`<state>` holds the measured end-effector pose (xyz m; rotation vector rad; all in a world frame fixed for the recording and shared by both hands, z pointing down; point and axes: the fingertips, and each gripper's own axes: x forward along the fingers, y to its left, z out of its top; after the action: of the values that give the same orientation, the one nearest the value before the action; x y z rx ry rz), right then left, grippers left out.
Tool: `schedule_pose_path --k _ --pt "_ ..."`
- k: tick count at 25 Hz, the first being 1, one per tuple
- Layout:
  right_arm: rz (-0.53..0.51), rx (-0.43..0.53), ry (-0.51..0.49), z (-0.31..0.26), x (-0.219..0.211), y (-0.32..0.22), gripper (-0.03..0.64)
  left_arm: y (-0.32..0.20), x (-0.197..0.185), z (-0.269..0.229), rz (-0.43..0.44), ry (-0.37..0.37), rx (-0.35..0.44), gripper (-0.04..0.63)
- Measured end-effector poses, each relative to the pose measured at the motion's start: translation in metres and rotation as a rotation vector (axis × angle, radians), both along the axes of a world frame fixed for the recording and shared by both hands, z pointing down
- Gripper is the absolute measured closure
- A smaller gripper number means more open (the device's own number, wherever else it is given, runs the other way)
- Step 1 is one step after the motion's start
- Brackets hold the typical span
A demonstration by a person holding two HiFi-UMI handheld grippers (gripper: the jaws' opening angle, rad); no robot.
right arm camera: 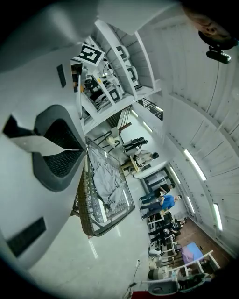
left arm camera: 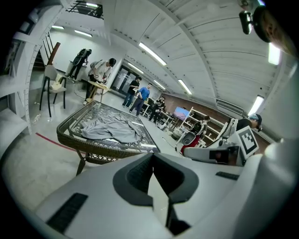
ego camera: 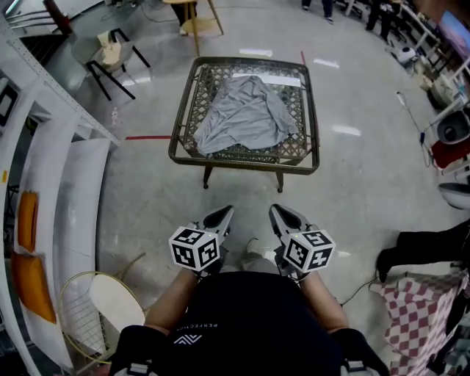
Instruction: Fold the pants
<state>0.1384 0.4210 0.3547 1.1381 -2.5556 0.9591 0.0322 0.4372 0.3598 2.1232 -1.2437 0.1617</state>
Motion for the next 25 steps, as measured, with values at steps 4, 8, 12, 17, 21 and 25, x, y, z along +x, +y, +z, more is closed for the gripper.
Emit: schedule_pose_path --k 4,8,12,17,21,25 --pt "-0.034 0.008 -0.004 0.001 0.002 -0.027 0.581 -0.024 0.003 0.001 -0.023 -0.033 0.018 0.586" --pt "-0.071 0.011 0.002 0.003 0.002 -0.048 0.581 -0.044 0.0 0.004 -0.061 -0.064 0.03 0.586" --pt "-0.099 0.007 0.006 0.006 -0.001 -0.068 0.581 -0.059 -0.002 0.006 -0.094 -0.044 0.032 0.586" --pt "-0.138 -0.005 0.008 0.013 -0.015 -0.085 0.581 -0.071 -0.015 0.013 -0.132 -0.035 0.006 0.586" --pt "-0.154 -0.005 0.014 0.016 -0.029 -0.099 0.581 -0.085 -0.029 0.018 -0.136 -0.051 -0.001 0.586" --pt "-0.144 -0.004 0.022 0.015 -0.043 -0.128 0.581 -0.111 -0.037 0.022 -0.095 -0.066 0.002 0.586"
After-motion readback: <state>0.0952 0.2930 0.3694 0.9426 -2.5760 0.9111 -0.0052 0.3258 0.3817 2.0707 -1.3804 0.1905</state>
